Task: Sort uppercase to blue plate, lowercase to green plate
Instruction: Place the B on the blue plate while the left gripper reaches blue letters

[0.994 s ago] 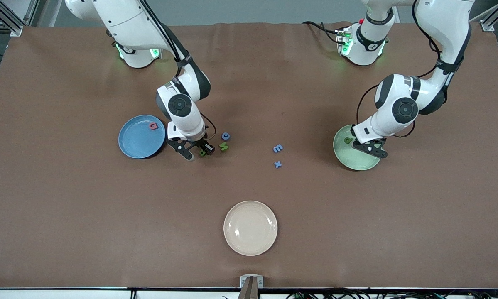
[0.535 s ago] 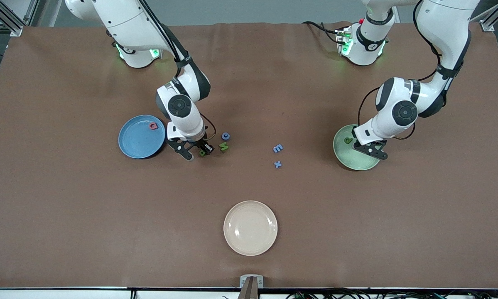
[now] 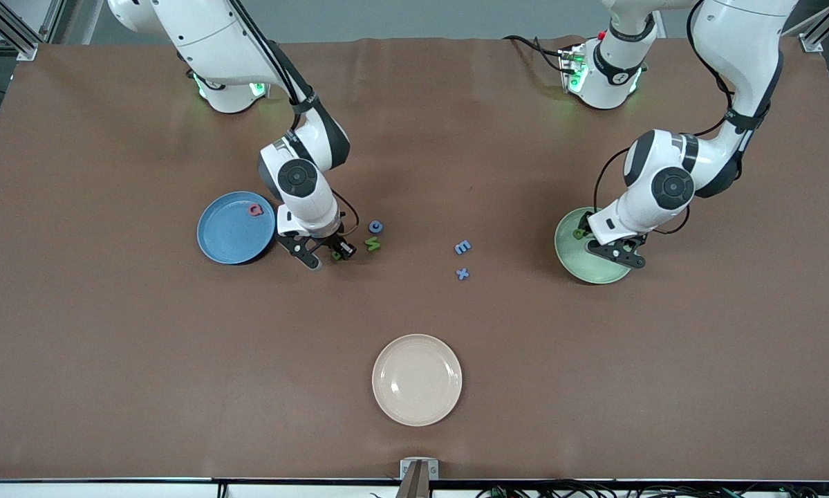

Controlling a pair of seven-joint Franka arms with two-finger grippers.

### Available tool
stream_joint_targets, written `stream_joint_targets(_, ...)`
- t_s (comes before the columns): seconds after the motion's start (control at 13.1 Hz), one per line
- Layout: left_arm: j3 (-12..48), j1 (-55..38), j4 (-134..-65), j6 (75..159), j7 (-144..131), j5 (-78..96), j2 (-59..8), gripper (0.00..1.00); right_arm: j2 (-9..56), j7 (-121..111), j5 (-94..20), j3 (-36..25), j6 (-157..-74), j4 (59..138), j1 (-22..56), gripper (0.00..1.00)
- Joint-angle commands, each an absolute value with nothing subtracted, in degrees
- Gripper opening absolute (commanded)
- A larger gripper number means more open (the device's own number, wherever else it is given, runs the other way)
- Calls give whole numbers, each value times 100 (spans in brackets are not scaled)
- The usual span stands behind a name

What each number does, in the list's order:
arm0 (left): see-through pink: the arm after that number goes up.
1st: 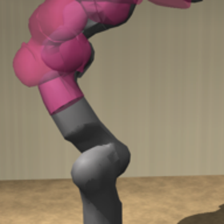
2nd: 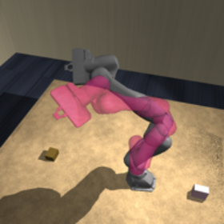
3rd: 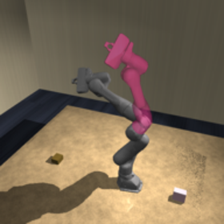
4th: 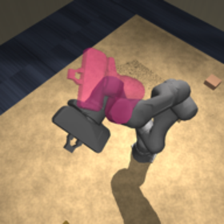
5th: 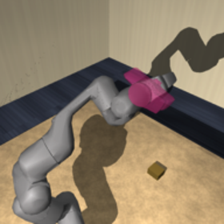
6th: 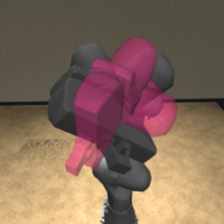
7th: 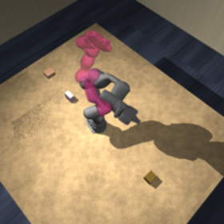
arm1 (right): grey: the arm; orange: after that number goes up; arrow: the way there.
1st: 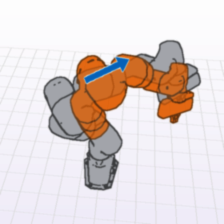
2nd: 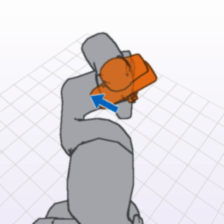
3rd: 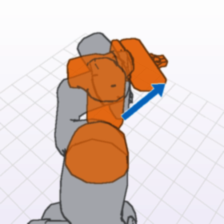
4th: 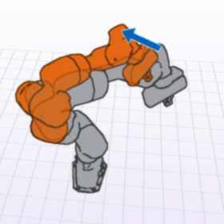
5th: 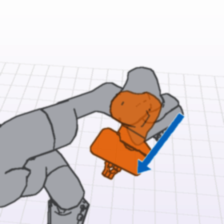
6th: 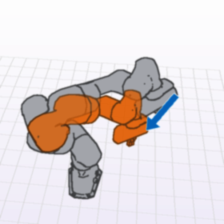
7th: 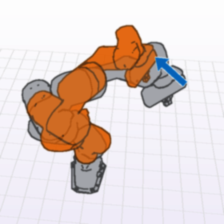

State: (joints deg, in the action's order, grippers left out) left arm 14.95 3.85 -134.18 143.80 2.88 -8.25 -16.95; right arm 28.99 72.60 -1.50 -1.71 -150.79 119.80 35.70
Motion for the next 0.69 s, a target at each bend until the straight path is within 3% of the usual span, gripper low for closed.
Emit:
stream_joint_targets(0.0,1853,369,-13070,13906,-611,-932,-1644,100,2988,7137,-237,-114,-15047,11883,3507,34)
stream_joint_targets(0.08,2002,360,-12956,13870,-1068,-932,-1661,100,2997,7137,-237,-114,-15056,11883,3498,33)
stream_joint_targets(0.15,2161,326,-12868,13869,-1673,-923,-1713,100,2997,7128,-229,-114,-15056,11883,3498,24)
stream_joint_targets(0.23,2336,221,-12763,13869,-2462,-923,-1801,100,2988,7137,-229,-114,-15056,11874,3481,4)
stream_joint_targets(0.38,2408,-147,-12543,13869,-3607,-923,-2064,100,2971,7119,-229,-114,-14968,11874,3367,0)
stream_joint_targets(0.61,2400,-753,-12061,13913,-5119,-923,-2468,100,2472,6253,-202,-141,-13426,11856,3156,0)
